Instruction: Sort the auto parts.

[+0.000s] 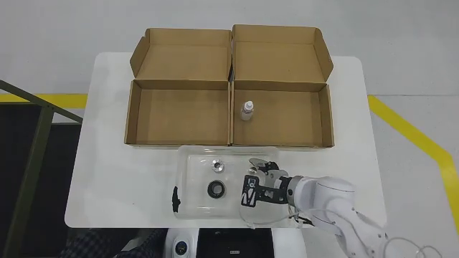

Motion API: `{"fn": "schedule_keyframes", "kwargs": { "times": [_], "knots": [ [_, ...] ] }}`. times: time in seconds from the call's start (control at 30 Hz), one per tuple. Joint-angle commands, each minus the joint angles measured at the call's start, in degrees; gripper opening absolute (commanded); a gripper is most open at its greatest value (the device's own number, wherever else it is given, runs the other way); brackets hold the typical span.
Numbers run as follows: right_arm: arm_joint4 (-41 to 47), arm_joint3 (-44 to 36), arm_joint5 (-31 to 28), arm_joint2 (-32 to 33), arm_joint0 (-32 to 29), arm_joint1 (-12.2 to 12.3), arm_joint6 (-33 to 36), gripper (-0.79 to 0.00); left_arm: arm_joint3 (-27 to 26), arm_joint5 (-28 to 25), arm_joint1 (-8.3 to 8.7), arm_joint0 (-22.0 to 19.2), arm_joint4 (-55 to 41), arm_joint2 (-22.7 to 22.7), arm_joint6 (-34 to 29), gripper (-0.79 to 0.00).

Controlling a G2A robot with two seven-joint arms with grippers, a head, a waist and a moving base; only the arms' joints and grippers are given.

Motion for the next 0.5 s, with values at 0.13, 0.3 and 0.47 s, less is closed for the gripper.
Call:
{"fn": "schedule_keyframes", "kwargs": {
  "times": [0.13,0.3,0.47],
  "knots": [
    [-1.2,1.3,1.2,-1.4,1.2,-0.2,1.3,-0.326,0.0,0.0,0.0,0.0,0.0,0.0,0.0,0.0],
    [-2.0,1.8,2.1,-2.7,2.0,-0.4,2.5,-0.397,0.0,0.0,0.0,0.0,0.0,0.0,0.0,0.0],
    [-2.4,2.7,2.8,-3.8,2.9,-0.6,3.3,-0.431,0.0,0.0,0.0,0.0,0.0,0.0,0.0,0.0]
  ]
}}
